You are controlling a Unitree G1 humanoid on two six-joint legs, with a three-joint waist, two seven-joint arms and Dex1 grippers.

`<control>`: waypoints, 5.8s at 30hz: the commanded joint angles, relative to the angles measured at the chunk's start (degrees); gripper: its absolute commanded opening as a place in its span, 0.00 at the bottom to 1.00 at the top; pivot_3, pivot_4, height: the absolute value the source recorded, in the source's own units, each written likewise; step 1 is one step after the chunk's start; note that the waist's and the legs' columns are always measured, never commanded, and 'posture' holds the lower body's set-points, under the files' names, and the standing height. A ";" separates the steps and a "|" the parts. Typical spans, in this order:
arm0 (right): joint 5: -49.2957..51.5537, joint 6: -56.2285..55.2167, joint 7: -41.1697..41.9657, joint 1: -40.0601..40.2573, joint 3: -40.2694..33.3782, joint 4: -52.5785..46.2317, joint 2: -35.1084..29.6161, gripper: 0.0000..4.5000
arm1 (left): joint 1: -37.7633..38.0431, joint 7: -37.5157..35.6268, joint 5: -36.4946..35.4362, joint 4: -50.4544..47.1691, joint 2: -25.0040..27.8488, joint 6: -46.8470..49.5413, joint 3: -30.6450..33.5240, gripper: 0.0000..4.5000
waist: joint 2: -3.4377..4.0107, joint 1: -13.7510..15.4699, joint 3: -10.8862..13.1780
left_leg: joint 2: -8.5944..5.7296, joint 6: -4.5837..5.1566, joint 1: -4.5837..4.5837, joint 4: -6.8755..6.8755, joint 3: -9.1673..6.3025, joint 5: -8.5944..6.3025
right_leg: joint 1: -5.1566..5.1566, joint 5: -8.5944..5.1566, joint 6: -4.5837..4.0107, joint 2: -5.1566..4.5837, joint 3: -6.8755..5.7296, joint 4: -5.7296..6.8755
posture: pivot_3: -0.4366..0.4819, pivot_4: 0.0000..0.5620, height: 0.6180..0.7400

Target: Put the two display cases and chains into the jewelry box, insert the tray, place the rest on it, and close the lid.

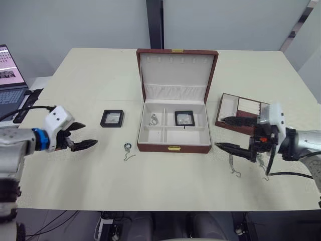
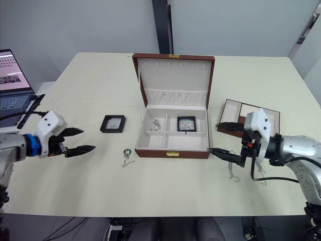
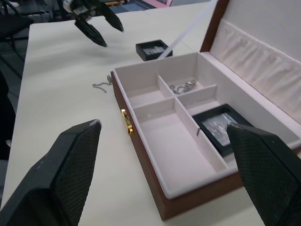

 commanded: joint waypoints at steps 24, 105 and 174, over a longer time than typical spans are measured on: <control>6.24 5.30 -14.92 6.46 0.20 -16.75 2.47 1.00 | -27.00 -6.78 16.91 35.39 -11.00 -22.49 -13.50 0.99 | -0.07 -0.27 0.02 | 0.02 0.00 -0.03 0.04 -0.08 0.01 | -0.05 0.00 0.00 0.13 -0.03 0.06 | 0.48 0.27 1.00; 10.14 4.40 -20.53 26.66 -24.70 -22.15 -0.86 1.00 | -31.50 -16.69 2.94 -9.76 -27.58 14.55 -25.20 0.00 | -0.09 -0.14 0.03 | -0.02 0.00 0.00 0.06 -0.03 0.01 | 0.11 0.00 0.00 0.32 0.19 -0.01 | 0.48 0.27 1.00; 2.96 -3.78 -7.86 29.41 -26.26 -0.01 -0.98 1.00 | -19.02 -7.51 -12.15 -21.80 -20.29 28.33 -5.33 1.00 | -0.08 -0.15 0.02 | 0.08 -0.01 0.06 0.03 -0.04 0.01 | 0.14 0.00 0.00 0.30 0.21 -0.02 | 0.48 0.27 1.00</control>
